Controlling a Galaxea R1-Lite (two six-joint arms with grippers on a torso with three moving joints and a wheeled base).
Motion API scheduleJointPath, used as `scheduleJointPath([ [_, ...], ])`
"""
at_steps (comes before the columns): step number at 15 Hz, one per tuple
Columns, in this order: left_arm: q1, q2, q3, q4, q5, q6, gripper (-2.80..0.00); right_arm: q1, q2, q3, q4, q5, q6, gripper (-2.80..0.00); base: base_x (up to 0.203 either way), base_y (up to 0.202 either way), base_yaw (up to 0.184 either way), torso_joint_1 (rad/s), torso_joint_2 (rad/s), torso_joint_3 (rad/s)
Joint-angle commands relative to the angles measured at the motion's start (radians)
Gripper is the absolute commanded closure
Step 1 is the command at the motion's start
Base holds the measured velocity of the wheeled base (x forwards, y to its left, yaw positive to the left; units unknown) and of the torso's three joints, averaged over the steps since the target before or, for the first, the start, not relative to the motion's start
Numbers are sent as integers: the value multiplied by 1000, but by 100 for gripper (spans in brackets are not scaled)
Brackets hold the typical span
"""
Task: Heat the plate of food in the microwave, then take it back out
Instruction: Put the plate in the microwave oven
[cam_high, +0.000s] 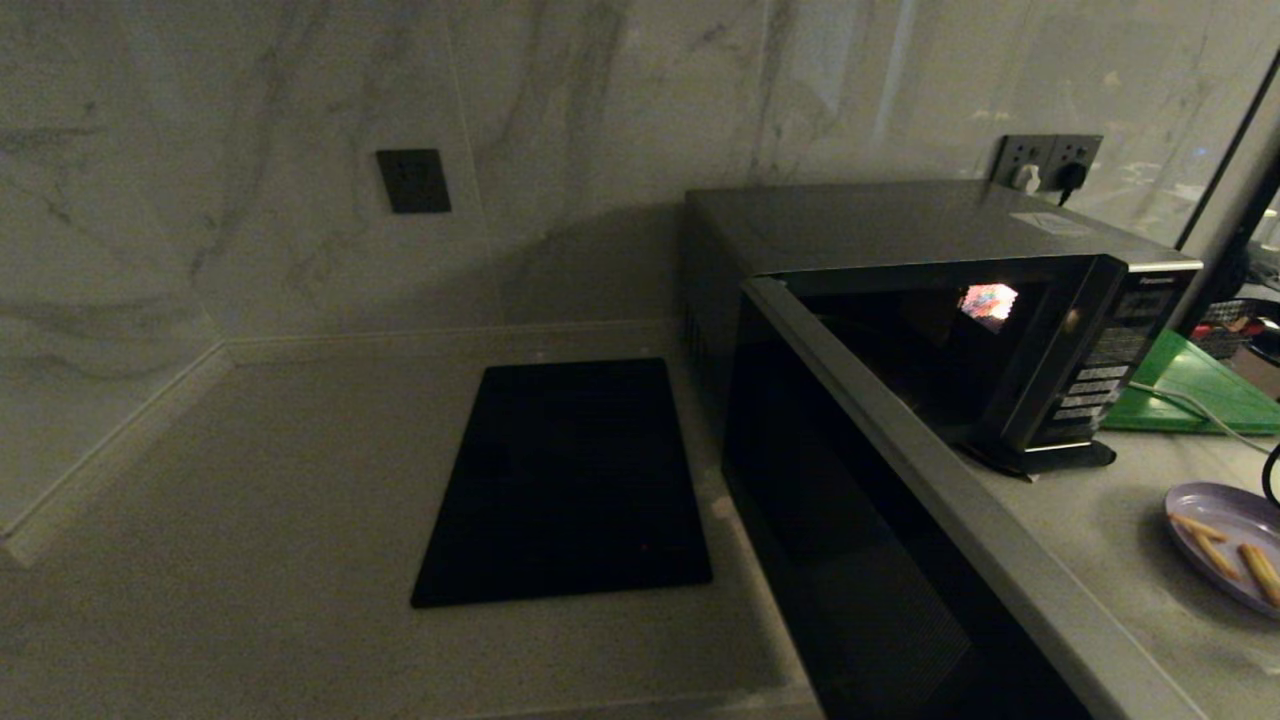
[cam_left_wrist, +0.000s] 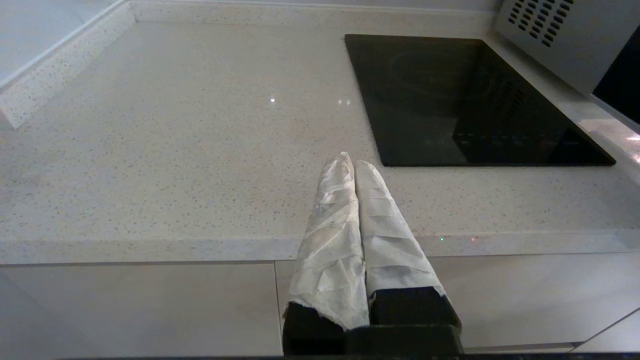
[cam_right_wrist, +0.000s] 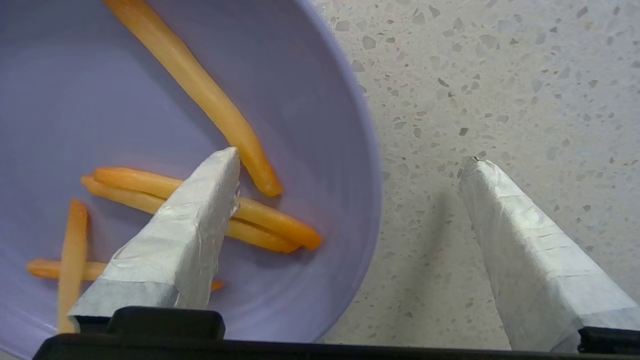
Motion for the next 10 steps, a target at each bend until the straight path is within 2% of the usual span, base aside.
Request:
scheduleJointPath([
  [1,1,2,0,0,1,-1,0,0,4,1,3,-2,3,-280,0,0,0,0,0,0],
  [2,1,2,0,0,1,-1,0,0,5,1,3,-2,3,-280,0,0,0,0,0,0],
  [3,1,2,0,0,1,-1,0,0,8,1,3,-2,3,0,0,0,0,0,0,0],
  [10,1,2,0,0,1,-1,0,0,8,7,4,-2,-18,0,0,0,0,0,0,0],
])
